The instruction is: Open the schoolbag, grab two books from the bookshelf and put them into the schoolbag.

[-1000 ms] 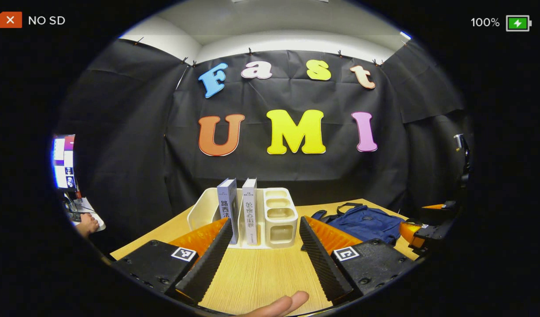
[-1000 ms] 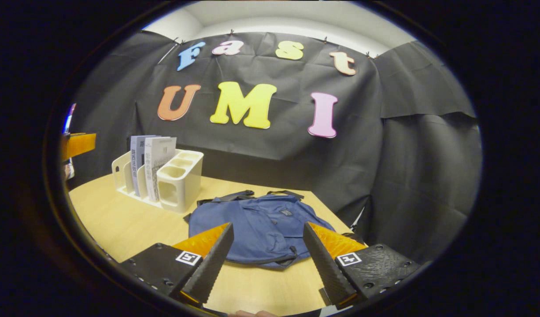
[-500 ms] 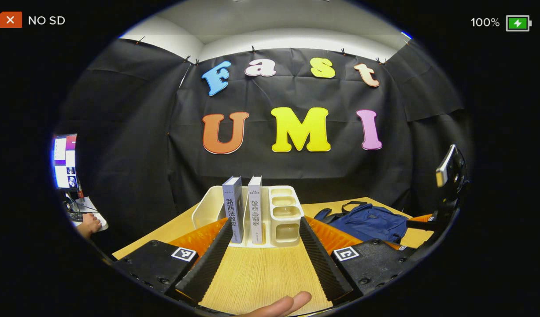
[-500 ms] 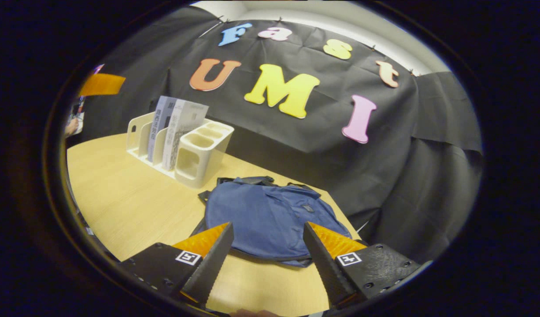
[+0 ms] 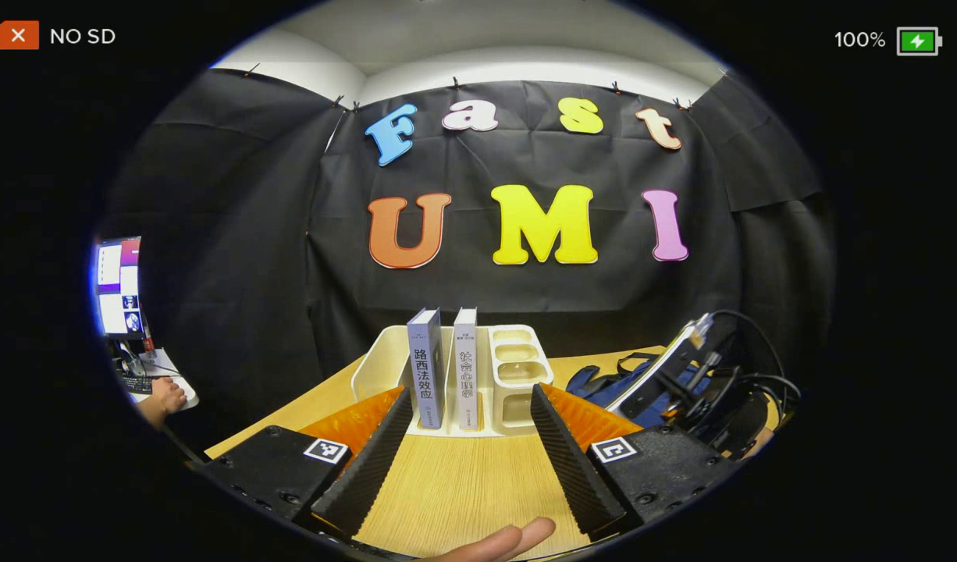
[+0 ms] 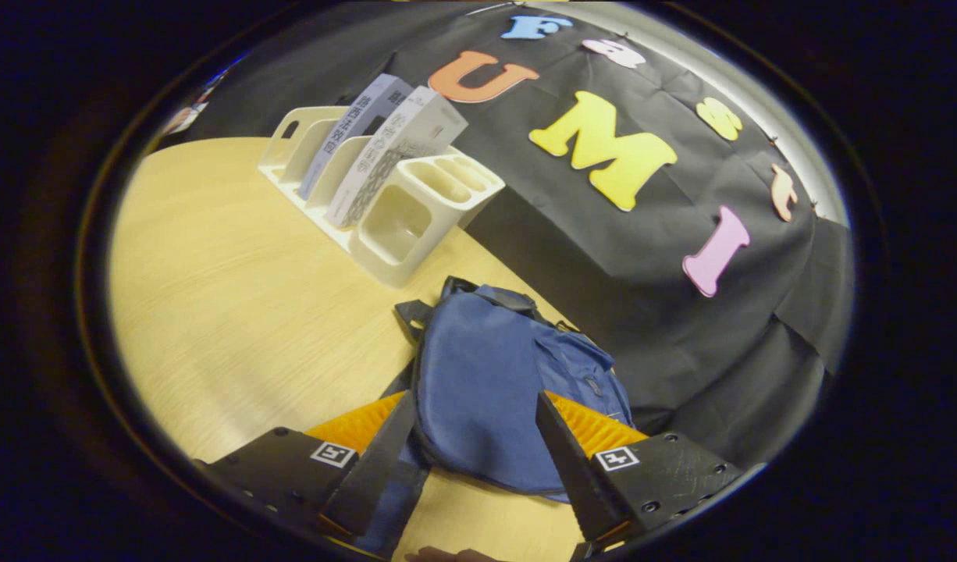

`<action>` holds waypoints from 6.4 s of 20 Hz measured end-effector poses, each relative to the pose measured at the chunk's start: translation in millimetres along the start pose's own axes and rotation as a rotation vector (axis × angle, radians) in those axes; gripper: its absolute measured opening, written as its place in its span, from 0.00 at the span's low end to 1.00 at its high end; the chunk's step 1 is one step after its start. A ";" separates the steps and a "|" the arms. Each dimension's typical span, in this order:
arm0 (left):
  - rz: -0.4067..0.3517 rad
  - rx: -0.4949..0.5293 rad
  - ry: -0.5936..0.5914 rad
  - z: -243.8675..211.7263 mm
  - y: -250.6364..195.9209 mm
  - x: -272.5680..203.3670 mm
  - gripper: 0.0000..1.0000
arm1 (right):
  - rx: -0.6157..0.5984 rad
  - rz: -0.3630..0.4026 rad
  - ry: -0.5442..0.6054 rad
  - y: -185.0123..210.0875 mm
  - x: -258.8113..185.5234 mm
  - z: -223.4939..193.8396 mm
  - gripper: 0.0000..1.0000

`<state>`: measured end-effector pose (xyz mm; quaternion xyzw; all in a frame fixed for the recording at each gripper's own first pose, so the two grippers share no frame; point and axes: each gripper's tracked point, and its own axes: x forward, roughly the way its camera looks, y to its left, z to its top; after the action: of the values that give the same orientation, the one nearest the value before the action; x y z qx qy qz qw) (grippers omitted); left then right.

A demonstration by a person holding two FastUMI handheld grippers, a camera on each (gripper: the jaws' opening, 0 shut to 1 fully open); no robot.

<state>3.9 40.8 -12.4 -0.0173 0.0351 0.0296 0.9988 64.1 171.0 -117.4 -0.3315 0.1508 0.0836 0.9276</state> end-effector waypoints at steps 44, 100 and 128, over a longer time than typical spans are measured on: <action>-0.029 -0.076 0.115 -26.7 -10.0 14.7 0.98 | 0.190 -0.127 0.077 -141.5 68.2 52.8 0.11; -0.004 0.057 0.707 -6.4 3.3 347.2 0.95 | 0.695 0.210 -0.177 -332.4 74.9 6.3 0.10; -0.022 0.031 0.851 -40.5 5.0 280.0 0.48 | 0.687 0.222 -0.119 -314.4 96.7 -8.0 0.11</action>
<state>279.6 60.6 -72.9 -0.0136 0.4447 0.0087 0.8955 233.4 -69.7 29.8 0.0234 0.1508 0.1472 0.9773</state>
